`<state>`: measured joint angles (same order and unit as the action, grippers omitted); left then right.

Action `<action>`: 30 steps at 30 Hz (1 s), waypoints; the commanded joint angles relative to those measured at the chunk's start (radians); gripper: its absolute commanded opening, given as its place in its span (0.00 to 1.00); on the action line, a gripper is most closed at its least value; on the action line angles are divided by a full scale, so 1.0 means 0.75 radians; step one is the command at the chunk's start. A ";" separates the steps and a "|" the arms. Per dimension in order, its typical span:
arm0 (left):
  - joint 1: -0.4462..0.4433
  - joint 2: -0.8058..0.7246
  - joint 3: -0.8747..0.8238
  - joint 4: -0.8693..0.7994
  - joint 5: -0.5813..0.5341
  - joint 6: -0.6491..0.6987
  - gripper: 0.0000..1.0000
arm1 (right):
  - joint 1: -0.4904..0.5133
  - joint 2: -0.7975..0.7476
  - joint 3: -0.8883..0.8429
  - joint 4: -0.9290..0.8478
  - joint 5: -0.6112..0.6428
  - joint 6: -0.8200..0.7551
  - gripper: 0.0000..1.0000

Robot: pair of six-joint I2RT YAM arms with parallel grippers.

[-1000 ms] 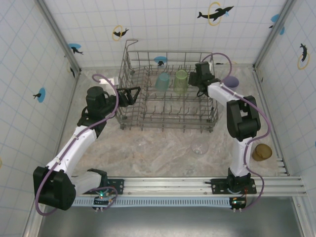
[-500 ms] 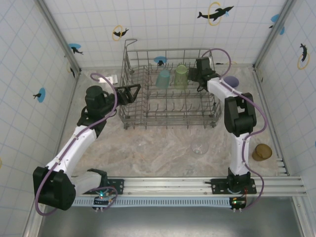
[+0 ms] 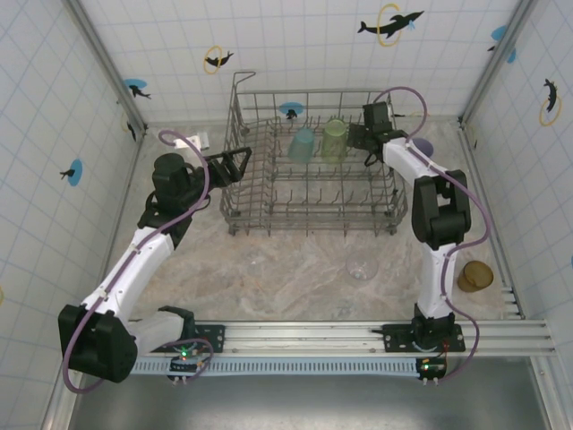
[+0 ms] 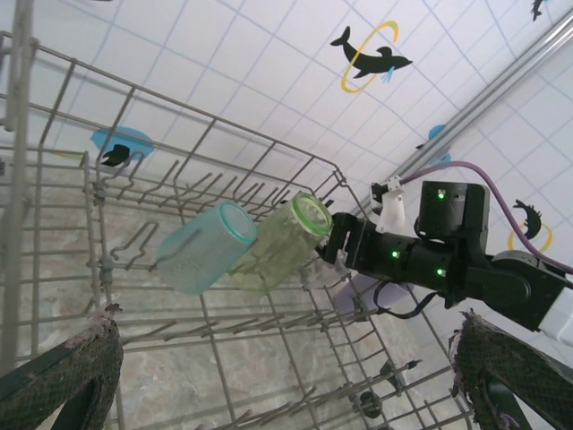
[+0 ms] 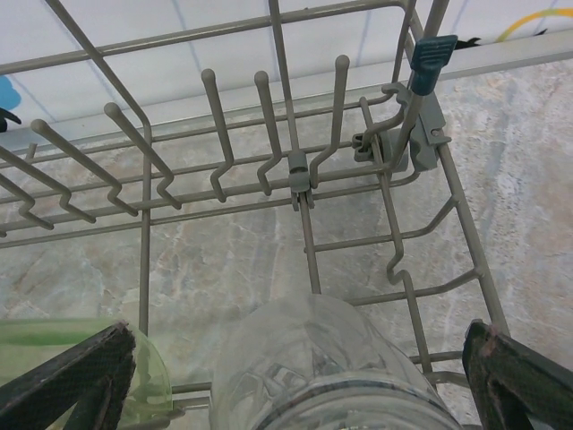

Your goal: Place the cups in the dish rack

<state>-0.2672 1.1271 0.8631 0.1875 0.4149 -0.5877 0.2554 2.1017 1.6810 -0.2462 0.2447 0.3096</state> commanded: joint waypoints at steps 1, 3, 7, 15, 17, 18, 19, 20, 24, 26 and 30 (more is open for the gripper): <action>0.007 -0.031 0.016 -0.010 -0.041 -0.018 0.97 | -0.052 -0.185 -0.036 0.078 -0.076 0.088 1.00; 0.007 -0.026 0.016 -0.016 -0.049 -0.015 0.98 | -0.060 -0.206 -0.051 0.105 -0.106 0.088 1.00; 0.006 -0.015 0.017 -0.015 -0.052 -0.025 0.97 | -0.078 -0.211 -0.059 0.140 -0.158 0.091 1.00; 0.005 -0.026 0.027 -0.037 -0.091 -0.007 0.97 | -0.124 -0.152 -0.059 0.239 -0.300 0.229 1.00; 0.005 -0.027 0.035 -0.046 -0.096 0.000 0.97 | -0.122 -0.127 -0.025 0.241 -0.316 0.250 1.00; 0.005 -0.029 0.041 -0.056 -0.101 0.005 0.98 | -0.122 -0.117 -0.004 0.238 -0.325 0.259 1.00; 0.005 -0.031 0.045 -0.059 -0.104 0.008 0.97 | -0.122 -0.109 0.011 0.238 -0.331 0.267 1.00; 0.006 -0.034 0.050 -0.063 -0.107 0.012 0.98 | -0.120 -0.106 0.027 0.238 -0.337 0.275 1.00; 0.005 -0.046 0.050 -0.074 -0.120 0.026 0.97 | -0.112 -0.118 0.075 0.238 -0.349 0.285 1.00; 0.005 -0.056 0.050 -0.079 -0.126 0.032 0.97 | -0.109 -0.144 0.082 0.235 -0.347 0.281 1.00; 0.005 -0.073 0.042 -0.084 -0.133 0.059 0.98 | -0.110 -0.220 0.076 0.215 -0.336 0.260 1.00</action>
<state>-0.2672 1.0950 0.8673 0.1352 0.3271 -0.5827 0.1703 2.0048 1.7008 -0.0948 -0.0048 0.5068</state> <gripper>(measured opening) 0.974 0.999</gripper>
